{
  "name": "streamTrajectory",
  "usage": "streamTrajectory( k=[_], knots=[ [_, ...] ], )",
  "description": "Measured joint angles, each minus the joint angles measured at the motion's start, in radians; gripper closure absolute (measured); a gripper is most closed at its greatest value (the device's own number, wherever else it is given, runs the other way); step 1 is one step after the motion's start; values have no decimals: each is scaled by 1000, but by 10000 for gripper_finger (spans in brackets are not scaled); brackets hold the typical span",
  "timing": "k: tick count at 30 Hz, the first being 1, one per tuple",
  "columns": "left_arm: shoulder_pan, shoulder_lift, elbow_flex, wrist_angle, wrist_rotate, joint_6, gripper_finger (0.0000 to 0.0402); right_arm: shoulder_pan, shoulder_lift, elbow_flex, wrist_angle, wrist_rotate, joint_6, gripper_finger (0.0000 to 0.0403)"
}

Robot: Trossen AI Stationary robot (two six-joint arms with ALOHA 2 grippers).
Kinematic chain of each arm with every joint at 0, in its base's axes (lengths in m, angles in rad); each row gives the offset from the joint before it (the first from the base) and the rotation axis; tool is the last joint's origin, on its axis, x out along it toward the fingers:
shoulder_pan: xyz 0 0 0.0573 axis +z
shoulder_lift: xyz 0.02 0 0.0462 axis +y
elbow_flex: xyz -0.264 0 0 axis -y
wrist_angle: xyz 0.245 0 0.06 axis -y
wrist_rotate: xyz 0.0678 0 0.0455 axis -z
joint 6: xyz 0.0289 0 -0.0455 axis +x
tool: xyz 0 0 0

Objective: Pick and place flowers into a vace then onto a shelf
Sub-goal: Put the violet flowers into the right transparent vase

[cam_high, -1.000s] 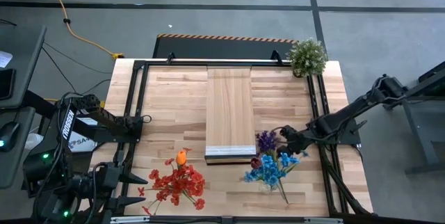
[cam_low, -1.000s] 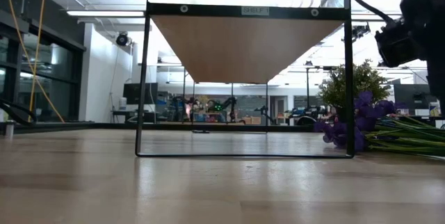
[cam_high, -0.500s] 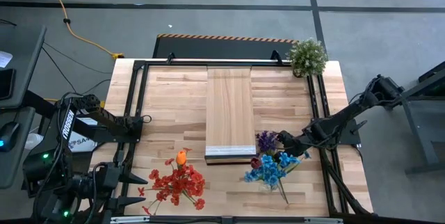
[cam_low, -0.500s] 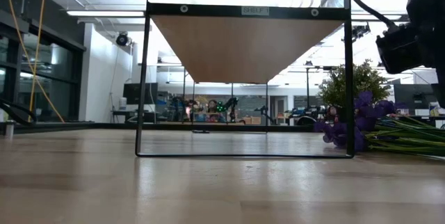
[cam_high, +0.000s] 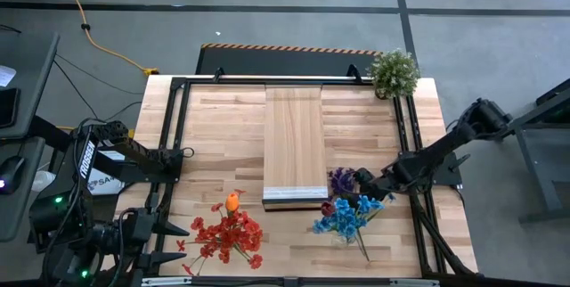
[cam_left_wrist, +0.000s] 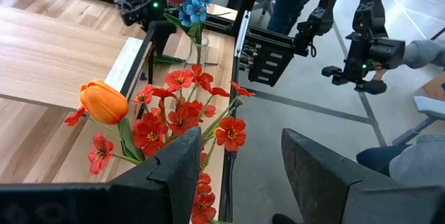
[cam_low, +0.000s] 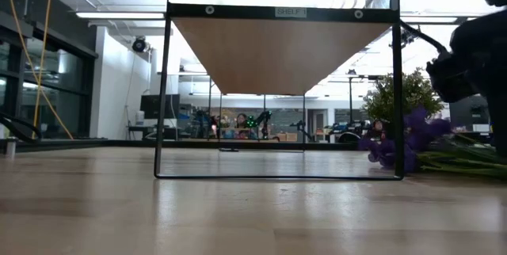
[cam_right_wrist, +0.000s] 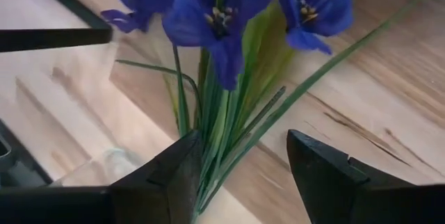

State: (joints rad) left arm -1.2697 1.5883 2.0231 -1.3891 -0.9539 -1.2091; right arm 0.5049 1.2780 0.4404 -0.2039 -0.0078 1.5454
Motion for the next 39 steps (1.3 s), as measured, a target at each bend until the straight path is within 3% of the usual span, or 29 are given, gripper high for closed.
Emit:
streamTrajectory(
  k=[14, 39],
  knots=[
    [0, 0, 0, 0, 0, 0, 169, -1, 30, 3, -23, 32, 60, 227],
    [0, 0, 0, 3, -1, -4, 169, -1, 27, 2, -183, 26, 157, 339]
  ],
)
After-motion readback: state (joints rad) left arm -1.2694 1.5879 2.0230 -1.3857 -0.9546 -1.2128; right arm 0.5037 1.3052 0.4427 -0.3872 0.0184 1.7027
